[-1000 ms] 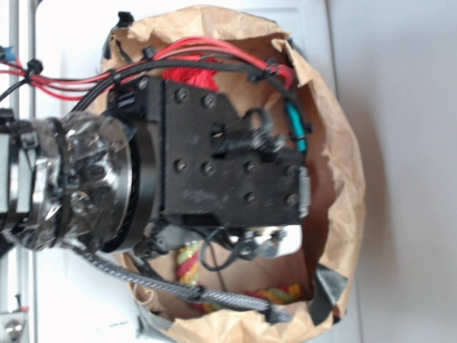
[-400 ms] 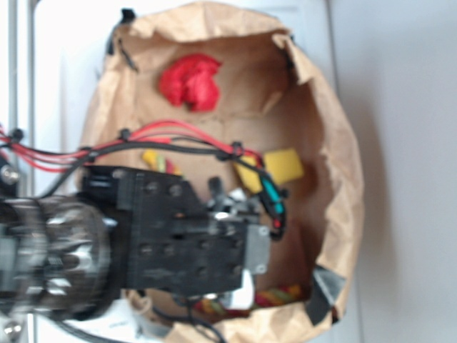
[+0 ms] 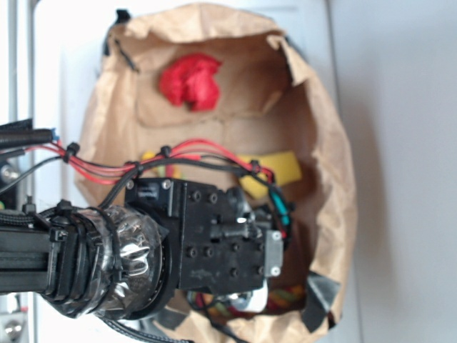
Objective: Grab the multicolored rope.
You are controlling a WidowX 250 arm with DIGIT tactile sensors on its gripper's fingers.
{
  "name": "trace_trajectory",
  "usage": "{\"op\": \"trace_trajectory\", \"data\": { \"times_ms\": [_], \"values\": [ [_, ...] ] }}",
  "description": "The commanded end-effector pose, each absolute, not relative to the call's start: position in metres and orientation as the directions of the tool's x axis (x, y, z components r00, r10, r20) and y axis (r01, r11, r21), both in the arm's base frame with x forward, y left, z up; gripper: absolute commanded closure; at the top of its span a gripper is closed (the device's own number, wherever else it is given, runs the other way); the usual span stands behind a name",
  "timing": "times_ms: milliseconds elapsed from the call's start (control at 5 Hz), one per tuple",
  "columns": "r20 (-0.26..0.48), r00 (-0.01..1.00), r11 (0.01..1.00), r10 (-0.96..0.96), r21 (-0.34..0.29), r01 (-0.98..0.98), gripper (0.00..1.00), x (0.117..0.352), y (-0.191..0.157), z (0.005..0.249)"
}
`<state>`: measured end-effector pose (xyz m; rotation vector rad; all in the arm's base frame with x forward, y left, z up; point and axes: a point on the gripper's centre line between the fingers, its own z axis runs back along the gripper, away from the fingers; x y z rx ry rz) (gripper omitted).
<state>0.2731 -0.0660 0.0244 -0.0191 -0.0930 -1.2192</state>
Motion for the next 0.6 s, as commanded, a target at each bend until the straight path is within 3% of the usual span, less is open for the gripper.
{"op": "trace_trajectory", "data": {
  "times_ms": [0, 400],
  "values": [
    [0.096, 0.34, 0.346, -0.936, 0.056, 0.937, 1.0, 0.267, -0.091, 0.029],
    [0.133, 0.457, 0.468, -0.879, 0.07, 0.881, 1.0, 0.258, -0.079, 0.046]
  ]
}}
